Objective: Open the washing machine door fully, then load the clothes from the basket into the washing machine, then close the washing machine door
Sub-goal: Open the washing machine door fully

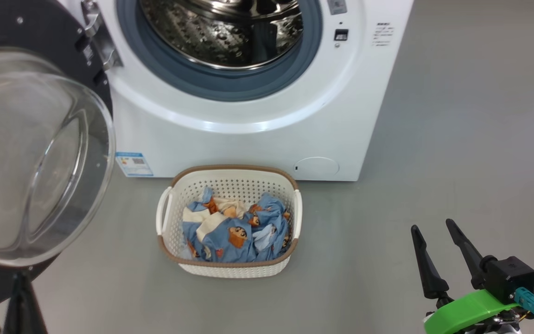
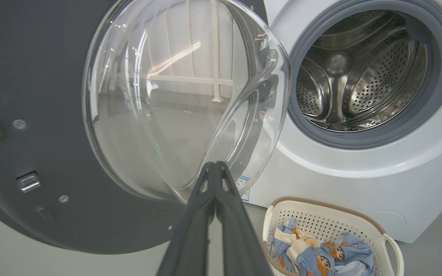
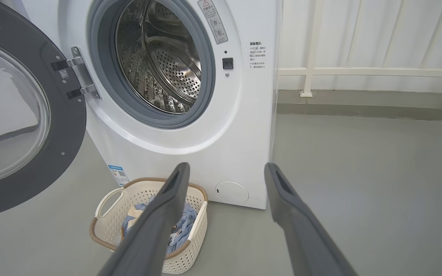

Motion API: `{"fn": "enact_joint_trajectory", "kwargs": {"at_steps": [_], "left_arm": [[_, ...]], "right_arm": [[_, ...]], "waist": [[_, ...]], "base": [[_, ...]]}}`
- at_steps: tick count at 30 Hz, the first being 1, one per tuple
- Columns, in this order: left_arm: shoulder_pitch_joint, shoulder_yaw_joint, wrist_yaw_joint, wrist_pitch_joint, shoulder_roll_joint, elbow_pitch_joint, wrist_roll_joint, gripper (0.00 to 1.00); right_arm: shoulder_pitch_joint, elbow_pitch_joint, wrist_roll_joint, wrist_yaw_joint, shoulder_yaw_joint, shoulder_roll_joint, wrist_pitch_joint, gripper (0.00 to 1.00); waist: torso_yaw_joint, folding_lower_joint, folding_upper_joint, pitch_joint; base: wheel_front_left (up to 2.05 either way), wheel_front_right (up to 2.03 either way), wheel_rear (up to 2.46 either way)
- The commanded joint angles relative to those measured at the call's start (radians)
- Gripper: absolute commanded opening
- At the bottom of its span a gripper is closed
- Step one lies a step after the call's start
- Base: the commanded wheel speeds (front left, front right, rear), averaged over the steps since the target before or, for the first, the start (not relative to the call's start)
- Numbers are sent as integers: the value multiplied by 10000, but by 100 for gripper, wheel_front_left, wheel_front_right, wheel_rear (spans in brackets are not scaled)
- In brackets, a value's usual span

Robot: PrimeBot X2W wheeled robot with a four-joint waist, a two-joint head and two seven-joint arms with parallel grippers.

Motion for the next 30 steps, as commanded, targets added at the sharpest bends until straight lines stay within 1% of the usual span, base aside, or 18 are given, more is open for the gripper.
{"fn": "enact_joint_trajectory", "kwargs": {"at_steps": [1,7,13,15,17,18,20,21,30], "left_arm": [[-90,236,-73,44,162,-347,109,0],[166,-428,-197,338,-61,-622,226,0],[201,-1016,-369,606,-146,-580,340,0],[198,-1150,-394,675,-171,-534,354,27],[181,-1254,-399,697,-198,-504,367,48],[171,-1302,-405,715,-202,-478,376,70],[169,-1378,-391,735,-222,-435,390,92],[173,-1409,-381,741,-228,-420,400,100],[168,-1567,-279,827,-235,-326,434,100]], "right_arm": [[-11,-294,87,16,291,-18,-17,100],[98,-338,120,16,464,-18,46,100],[127,-359,119,16,620,-18,84,100],[120,-326,112,16,661,-18,88,100],[117,-301,99,16,701,-18,85,100],[115,-294,97,16,720,-18,81,100],[107,-294,106,16,757,-18,80,100],[103,-297,112,16,772,-18,83,100],[37,-300,112,16,929,-18,62,100]], "waist": [[-295,0,0,-260],[-743,0,0,-528],[-1070,0,0,-646],[-1141,0,0,-692],[-1197,0,0,-725],[-1219,0,0,-744],[-1259,0,0,-772],[-1273,0,0,-783],[-1266,0,0,-776]], "base": [[0,0,0],[0,0,0],[0,0,0],[0,0,0],[0,0,0],[0,0,0],[0,0,0],[0,0,0],[0,0,0]]}}
